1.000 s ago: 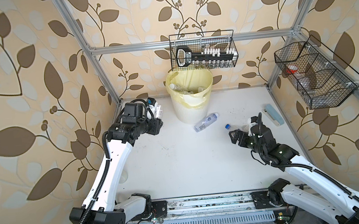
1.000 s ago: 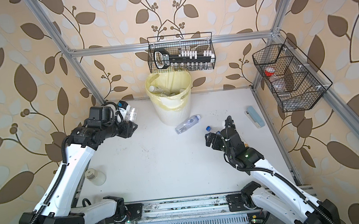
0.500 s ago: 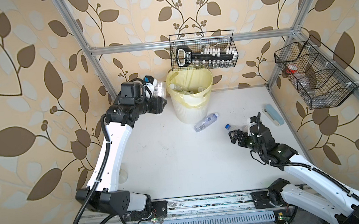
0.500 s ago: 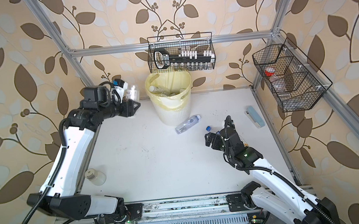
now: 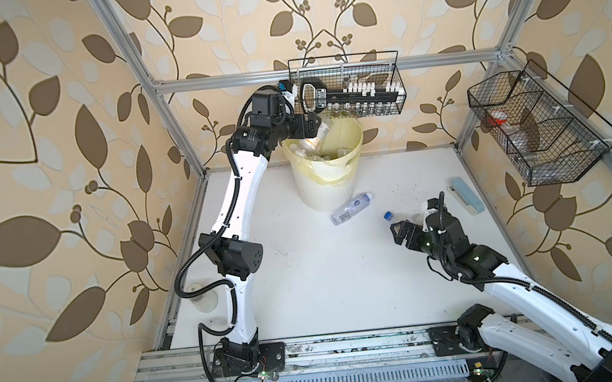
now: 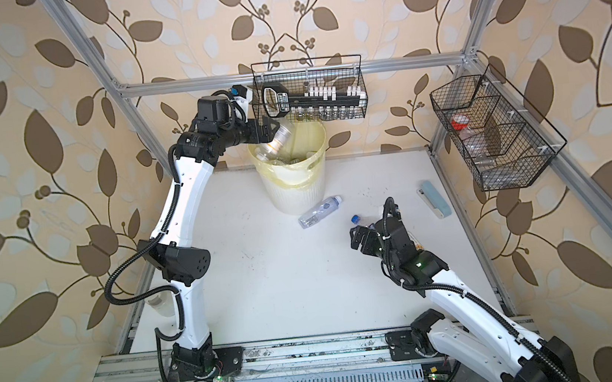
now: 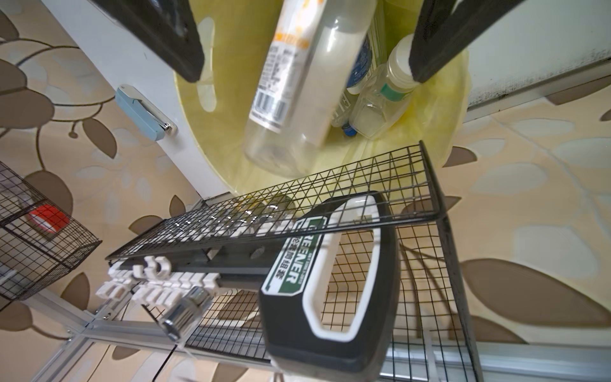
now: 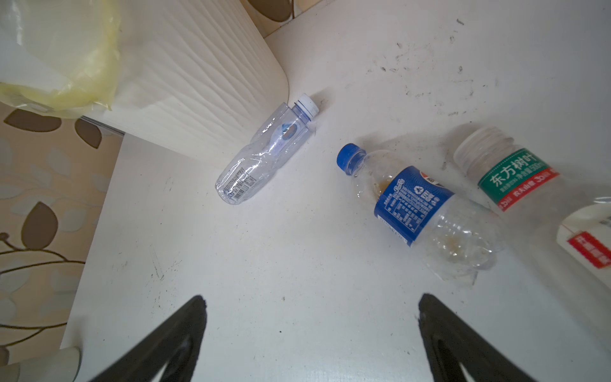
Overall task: Throw the plastic bottles in the bin
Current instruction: Throw the plastic bottle into the trash bin, then pick up the plastic bottle from the middle-right of the table.
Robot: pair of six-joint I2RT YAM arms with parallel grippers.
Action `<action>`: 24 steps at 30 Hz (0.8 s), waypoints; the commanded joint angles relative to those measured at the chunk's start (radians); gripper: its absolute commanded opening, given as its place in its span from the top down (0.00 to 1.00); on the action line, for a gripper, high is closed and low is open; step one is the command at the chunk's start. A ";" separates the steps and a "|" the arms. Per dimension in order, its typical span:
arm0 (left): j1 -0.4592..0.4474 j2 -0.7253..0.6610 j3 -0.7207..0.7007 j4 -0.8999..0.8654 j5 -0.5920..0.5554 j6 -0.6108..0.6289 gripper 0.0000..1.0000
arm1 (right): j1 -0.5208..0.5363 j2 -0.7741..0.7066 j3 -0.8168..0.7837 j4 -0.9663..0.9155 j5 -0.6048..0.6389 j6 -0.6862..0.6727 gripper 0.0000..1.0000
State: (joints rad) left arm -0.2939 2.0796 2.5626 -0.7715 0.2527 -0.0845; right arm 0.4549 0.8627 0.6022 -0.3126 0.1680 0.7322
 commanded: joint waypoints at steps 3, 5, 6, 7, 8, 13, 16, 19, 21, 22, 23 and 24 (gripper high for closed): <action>0.013 -0.206 -0.011 0.085 -0.073 0.024 0.01 | -0.004 0.015 0.038 0.001 0.010 -0.004 0.00; 0.015 -0.234 -0.016 0.065 -0.087 0.046 0.01 | -0.004 0.027 0.039 0.008 -0.006 0.002 0.00; 0.015 -0.254 -0.030 0.060 -0.093 0.056 0.01 | -0.004 0.030 0.039 0.010 -0.010 0.006 0.00; 0.015 -0.275 -0.053 0.060 -0.096 0.068 0.01 | -0.004 0.032 0.034 0.011 -0.013 0.007 0.00; 0.015 -0.303 -0.089 0.060 -0.100 0.080 0.01 | -0.004 0.031 0.031 0.012 -0.015 0.010 0.00; 0.016 -0.438 -0.337 0.073 -0.121 0.119 0.01 | -0.004 0.017 0.013 0.009 -0.010 0.016 0.00; 0.016 -0.519 -0.532 0.100 -0.136 0.129 0.01 | -0.005 0.018 0.017 -0.002 -0.004 0.026 0.00; 0.016 -0.595 -0.714 0.130 -0.135 0.135 0.01 | -0.004 0.023 0.027 -0.020 0.003 0.039 0.00; 0.016 -0.634 -0.810 0.136 -0.128 0.142 0.01 | -0.004 0.026 0.037 -0.037 0.013 0.040 0.00; 0.016 -0.649 -0.847 0.138 -0.130 0.144 0.01 | -0.004 0.028 0.041 -0.048 0.021 0.040 0.00; 0.016 -0.679 -0.886 0.138 -0.130 0.148 0.01 | -0.004 0.029 0.048 -0.062 0.032 0.038 0.00; 0.016 -0.692 -0.922 0.136 -0.128 0.155 0.01 | -0.005 0.030 0.055 -0.077 0.042 0.031 0.00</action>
State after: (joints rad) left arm -0.2863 1.4799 1.6909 -0.6704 0.1295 0.0372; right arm 0.4530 0.8917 0.6086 -0.3374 0.1719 0.7563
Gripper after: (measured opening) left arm 0.989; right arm 0.999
